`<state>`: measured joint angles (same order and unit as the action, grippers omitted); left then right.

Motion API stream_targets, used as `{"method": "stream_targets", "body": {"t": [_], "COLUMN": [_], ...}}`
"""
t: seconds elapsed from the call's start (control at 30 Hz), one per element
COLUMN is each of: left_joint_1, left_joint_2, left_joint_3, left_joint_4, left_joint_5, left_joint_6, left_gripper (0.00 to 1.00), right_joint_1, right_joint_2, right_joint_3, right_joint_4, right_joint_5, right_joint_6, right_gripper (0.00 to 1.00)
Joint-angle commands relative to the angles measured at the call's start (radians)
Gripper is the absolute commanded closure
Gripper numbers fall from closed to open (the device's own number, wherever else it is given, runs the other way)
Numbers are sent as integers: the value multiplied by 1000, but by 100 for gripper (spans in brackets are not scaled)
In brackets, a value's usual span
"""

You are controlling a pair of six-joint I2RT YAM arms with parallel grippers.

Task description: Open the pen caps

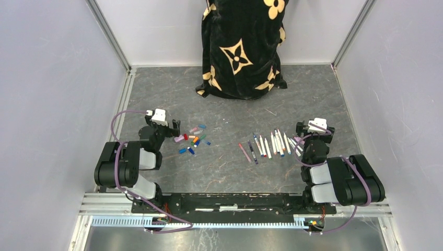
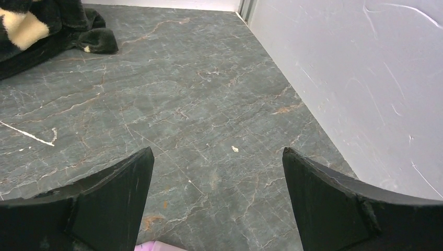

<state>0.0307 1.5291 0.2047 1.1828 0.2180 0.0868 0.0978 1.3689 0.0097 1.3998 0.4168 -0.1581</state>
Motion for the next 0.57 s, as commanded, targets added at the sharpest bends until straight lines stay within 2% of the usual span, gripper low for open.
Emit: {"method": "stream_targets", "body": {"t": [0.0,0.53], "left_joint_1": [-1,-2], "left_joint_2": [-4,6], "left_joint_3": [6,20], "left_joint_4": [43,25], "left_joint_5": [-13,-11], "left_joint_6": [-49,-48], "left_gripper": [0,0], "right_joint_1": [-3,-2], "right_joint_2": [-13,-13], "right_joint_3": [-117,-116], "right_joint_4": [25,25], "right_joint_5": [-22,-22], "right_joint_6": [20,20], "right_gripper": [2,2]}}
